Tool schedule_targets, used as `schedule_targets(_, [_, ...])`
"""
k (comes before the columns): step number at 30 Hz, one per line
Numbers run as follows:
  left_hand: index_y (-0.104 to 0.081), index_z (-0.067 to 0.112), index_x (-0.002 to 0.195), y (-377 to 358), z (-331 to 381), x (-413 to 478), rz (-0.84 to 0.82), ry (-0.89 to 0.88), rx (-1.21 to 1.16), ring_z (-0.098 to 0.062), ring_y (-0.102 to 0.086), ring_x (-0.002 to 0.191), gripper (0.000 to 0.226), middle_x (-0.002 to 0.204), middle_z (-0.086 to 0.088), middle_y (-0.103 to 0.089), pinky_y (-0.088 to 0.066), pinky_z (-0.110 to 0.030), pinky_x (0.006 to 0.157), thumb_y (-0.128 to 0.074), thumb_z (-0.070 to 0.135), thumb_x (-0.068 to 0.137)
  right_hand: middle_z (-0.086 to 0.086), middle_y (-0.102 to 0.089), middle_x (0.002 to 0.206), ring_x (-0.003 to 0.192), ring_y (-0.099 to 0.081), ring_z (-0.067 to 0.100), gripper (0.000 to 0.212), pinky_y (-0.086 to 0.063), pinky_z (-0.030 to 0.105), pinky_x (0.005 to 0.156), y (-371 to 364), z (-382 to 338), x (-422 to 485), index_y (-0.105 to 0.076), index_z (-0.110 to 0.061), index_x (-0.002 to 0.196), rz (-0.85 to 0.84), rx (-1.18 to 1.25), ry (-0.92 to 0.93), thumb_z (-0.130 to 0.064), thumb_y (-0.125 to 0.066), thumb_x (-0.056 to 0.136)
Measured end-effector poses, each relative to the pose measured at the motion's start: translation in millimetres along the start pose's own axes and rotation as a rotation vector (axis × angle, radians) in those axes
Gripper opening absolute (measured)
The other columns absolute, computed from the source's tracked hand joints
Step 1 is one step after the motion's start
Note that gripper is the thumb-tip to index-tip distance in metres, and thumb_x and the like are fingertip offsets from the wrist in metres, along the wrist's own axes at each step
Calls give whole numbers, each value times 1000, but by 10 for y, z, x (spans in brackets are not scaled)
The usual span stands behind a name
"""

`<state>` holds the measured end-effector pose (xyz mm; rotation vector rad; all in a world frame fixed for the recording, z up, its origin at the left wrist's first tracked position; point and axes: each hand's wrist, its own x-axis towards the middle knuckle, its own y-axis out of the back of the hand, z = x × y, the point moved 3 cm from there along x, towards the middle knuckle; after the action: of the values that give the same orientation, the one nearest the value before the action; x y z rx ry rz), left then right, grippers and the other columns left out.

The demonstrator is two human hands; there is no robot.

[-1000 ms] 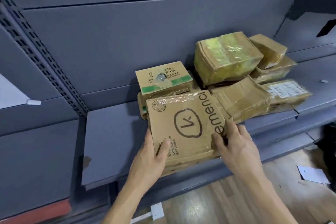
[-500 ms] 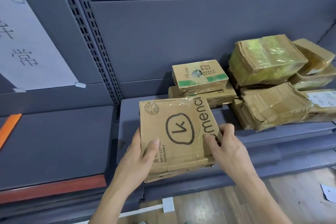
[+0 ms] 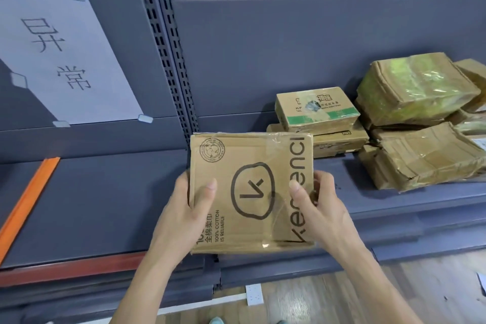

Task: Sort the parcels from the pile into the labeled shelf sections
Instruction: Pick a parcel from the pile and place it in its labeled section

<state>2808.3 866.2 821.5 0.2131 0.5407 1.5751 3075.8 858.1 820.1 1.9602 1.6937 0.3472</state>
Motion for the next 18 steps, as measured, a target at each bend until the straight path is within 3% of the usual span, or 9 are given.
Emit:
schedule_targets(2, [-38,66,112,141,51,-46,65,-34,-51,21,-55,97,49,108,45,-57,-44,-28,76,-23,98,77,-25,-64,118,101,-61,-11,67,-50,24,79,-31,-99,-4,-38,-49,130,-2,176,47,-91,-36,78])
schedule_targets(4, [-46,58,116,243,24,-53,113,-43,-151,20,-56,100,64,110,37,-62,-45,-30,85,-16,99,77,-29,-61,127,112,-55,-15,62,-47,15,84,-59,-154,-5,-42,-59,131,-23,303,81,-92,-32,79])
schedule_targets(6, [-57,45,124,301,-59,-19,122,-19,-247,7,-58,117,83,121,24,-67,-44,-41,106,-16,100,77,-24,-63,127,118,-55,-9,64,-43,24,100,-85,-128,6,-49,-60,126,-34,361,51,-94,-26,78])
schedule_targets(8, [-62,36,122,339,-144,15,133,28,-289,-8,-60,122,91,125,12,-68,-42,-47,111,-19,101,75,-17,-67,122,117,-60,1,75,-41,41,109,-122,-63,24,-57,-50,124,-30,368,-13,-96,-22,76])
schedule_targets(11, [-57,46,122,385,-207,70,145,48,-222,9,-56,113,80,120,25,-64,-41,-35,98,-24,101,76,-16,-70,118,110,-65,3,76,-46,41,106,-179,-32,43,-55,-47,127,-54,306,-85,-94,-27,75])
schedule_targets(13, [-49,59,133,408,-194,117,87,64,-160,6,-52,122,66,130,30,-57,-41,-38,101,-36,94,79,-25,-70,115,109,-63,-5,62,-47,31,95,-218,-97,41,-56,-52,125,-121,208,-72,-89,-30,83])
schedule_targets(15, [-52,71,122,439,-171,186,16,62,-95,2,-54,121,35,130,25,-56,-43,-39,97,-45,76,88,-32,-70,105,99,-61,-14,42,-43,22,83,-223,-181,47,-61,-54,116,-162,155,-38,-77,-34,94])
schedule_targets(16, [-55,73,115,462,-159,210,-14,50,-83,3,-55,118,26,128,23,-58,-43,-37,93,-47,69,91,-32,-71,102,96,-62,-13,36,-44,22,81,-212,-210,58,-63,-52,113,-160,131,-26,-71,-38,97])
schedule_targets(18, [-58,69,116,506,-149,233,-42,9,-98,2,-57,117,28,128,21,-62,-43,-34,93,-50,64,90,-28,-72,103,97,-64,-5,30,-48,28,83,-184,-248,82,-65,-48,115,-141,86,2,-63,-46,98])
